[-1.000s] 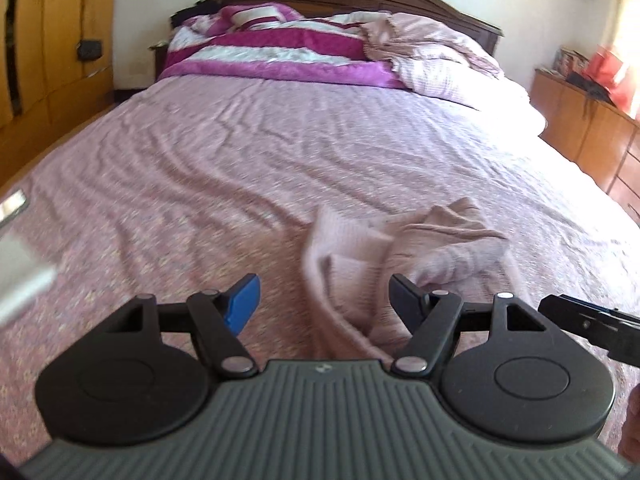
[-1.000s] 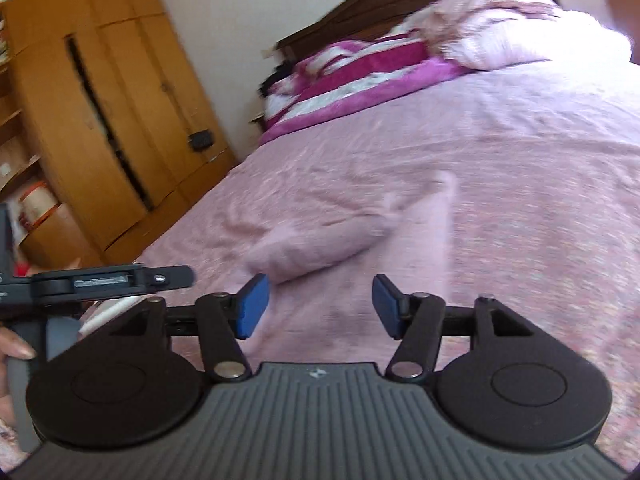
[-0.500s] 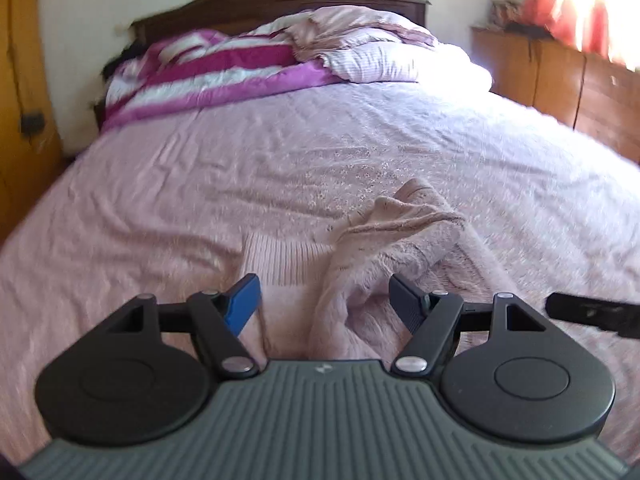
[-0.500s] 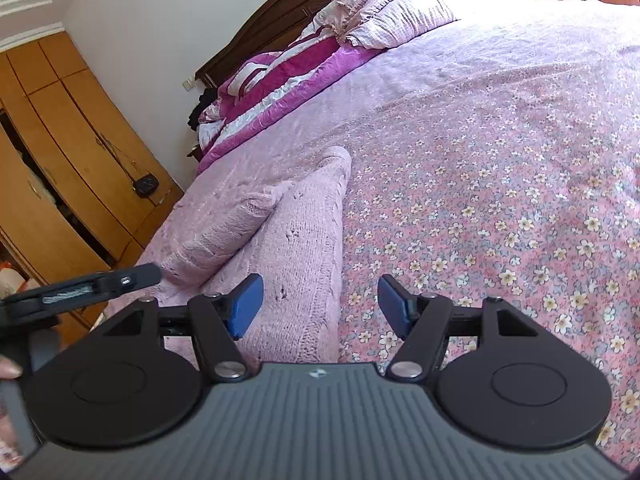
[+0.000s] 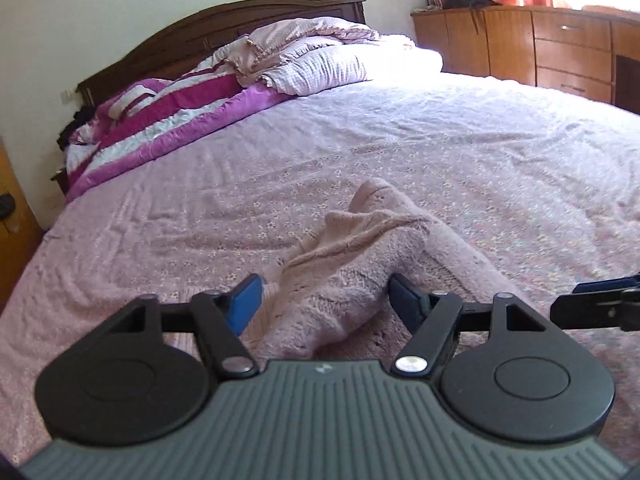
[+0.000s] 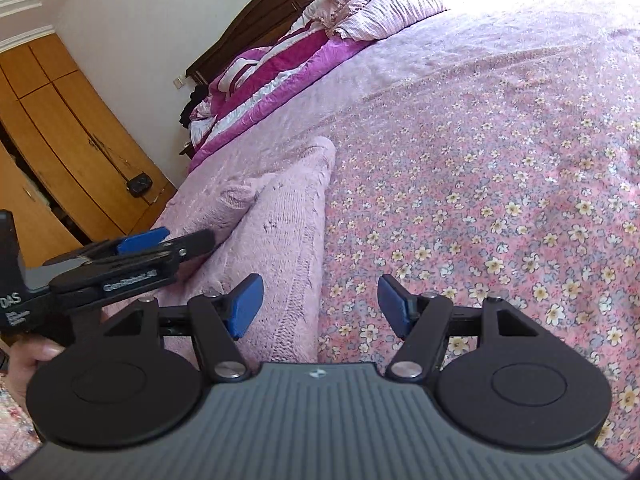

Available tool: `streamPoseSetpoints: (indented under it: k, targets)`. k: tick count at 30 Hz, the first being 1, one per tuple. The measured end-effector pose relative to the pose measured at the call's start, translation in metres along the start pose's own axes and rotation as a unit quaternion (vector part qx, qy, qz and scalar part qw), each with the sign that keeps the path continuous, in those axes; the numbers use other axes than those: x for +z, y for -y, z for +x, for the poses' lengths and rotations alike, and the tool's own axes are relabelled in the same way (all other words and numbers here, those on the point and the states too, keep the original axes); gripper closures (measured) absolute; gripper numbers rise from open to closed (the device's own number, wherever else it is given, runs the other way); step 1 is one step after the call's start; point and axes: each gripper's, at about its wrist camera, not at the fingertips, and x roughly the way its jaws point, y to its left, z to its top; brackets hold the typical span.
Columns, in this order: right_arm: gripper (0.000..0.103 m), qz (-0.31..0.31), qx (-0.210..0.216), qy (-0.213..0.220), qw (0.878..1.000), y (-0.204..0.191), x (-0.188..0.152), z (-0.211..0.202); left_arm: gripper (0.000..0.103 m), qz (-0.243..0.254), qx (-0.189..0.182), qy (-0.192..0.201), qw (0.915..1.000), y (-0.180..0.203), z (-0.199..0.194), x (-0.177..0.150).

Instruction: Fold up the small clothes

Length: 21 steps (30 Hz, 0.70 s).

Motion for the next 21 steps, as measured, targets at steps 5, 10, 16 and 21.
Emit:
streamPoseSetpoints:
  k: [5, 10, 16, 21]
  targets:
    - [0.032, -0.01, -0.001, 0.002, 1.0, -0.001, 0.001, 0.004, 0.091, -0.031, -0.012, 0.005, 0.9994, -0.014, -0.002, 0.002]
    - [0.032, -0.012, 0.0, -0.002, 1.0, -0.002, 0.002, 0.011, 0.092, -0.118, 0.038, 0.014, 0.9922, -0.07, -0.006, 0.006]
    - [0.032, -0.034, 0.01, -0.012, 0.999, -0.013, 0.001, 0.023, 0.092, -0.19, 0.054, -0.048, 0.9792, -0.119, 0.021, -0.022]
    - [0.033, -0.055, 0.027, -0.019, 0.998, -0.025, 0.0, 0.032, 0.088, -0.235, 0.046, -0.059, 0.9691, -0.127, 0.023, -0.041]
